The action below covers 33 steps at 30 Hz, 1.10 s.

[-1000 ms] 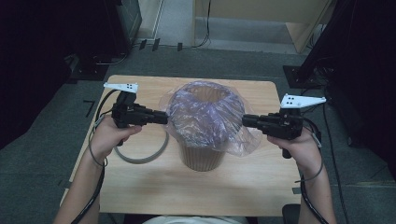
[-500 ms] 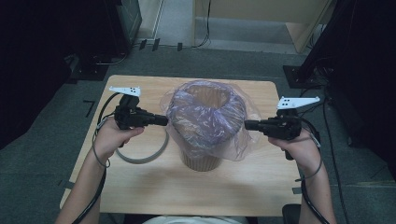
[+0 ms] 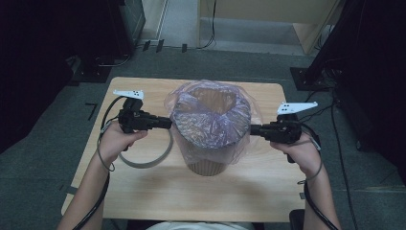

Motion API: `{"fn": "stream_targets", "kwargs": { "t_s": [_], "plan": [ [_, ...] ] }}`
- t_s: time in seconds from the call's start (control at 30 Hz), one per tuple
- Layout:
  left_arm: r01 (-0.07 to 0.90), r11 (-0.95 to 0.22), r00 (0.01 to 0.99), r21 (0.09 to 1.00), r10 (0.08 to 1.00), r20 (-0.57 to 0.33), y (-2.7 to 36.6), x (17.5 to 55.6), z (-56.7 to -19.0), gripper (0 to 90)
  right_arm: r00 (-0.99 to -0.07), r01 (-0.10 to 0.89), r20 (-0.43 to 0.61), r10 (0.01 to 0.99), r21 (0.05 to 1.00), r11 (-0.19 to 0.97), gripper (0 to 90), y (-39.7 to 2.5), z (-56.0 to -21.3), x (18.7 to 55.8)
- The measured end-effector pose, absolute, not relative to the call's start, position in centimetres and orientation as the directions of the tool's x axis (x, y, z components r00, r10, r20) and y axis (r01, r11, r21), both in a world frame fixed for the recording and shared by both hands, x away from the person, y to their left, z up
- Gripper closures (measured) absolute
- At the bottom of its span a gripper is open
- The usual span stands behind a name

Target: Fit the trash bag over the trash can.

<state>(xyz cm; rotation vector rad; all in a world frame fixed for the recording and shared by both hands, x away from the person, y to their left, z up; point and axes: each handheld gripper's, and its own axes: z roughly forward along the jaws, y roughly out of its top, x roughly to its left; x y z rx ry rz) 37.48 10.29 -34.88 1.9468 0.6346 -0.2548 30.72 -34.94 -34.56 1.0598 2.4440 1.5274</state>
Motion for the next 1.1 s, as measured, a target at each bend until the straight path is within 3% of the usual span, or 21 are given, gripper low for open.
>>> {"fn": "stream_targets", "kwargs": {
  "t_s": [0.13,0.3,0.53,0.63,0.87,1.0,1.1],
  "plan": [
    [0.513,-0.329,0.852,0.793,0.308,-0.424,10.7,36.9,-33.5,63.0,-0.771,0.470,0.266,0.579,0.851,0.234,73.0,-35.7,-33.3,30.0],
    [0.472,-0.304,0.872,0.827,0.299,-0.388,10.8,36.0,-31.7,54.1,-0.777,0.404,0.239,0.583,0.899,0.170,59.0,-36.1,-31.6,29.2],
    [0.437,-0.282,0.882,0.854,0.320,-0.346,9.5,35.2,-30.5,40.7,-0.768,0.384,0.216,0.603,0.909,0.162,49.3,-34.3,-31.0,29.1],
    [0.434,-0.294,0.883,0.852,0.324,-0.338,8.8,35.2,-30.6,38.9,-0.757,0.385,0.215,0.617,0.910,0.155,45.8,-33.6,-31.0,29.2],
    [0.436,-0.244,0.874,0.866,0.344,-0.343,7.9,35.3,-30.5,38.7,-0.711,0.384,0.184,0.678,0.910,0.155,43.5,-32.2,-31.0,29.5],
    [0.425,-0.283,0.872,0.860,0.383,-0.305,7.2,35.3,-30.7,36.7,-0.685,0.387,0.166,0.710,0.908,0.161,44.0,-31.6,-31.1,29.7],
    [0.445,-0.295,0.862,0.845,0.397,-0.316,7.3,35.3,-30.8,42.6,-0.665,0.392,0.138,0.734,0.901,0.185,51.5,-31.5,-31.3,29.7]
  ]
}}
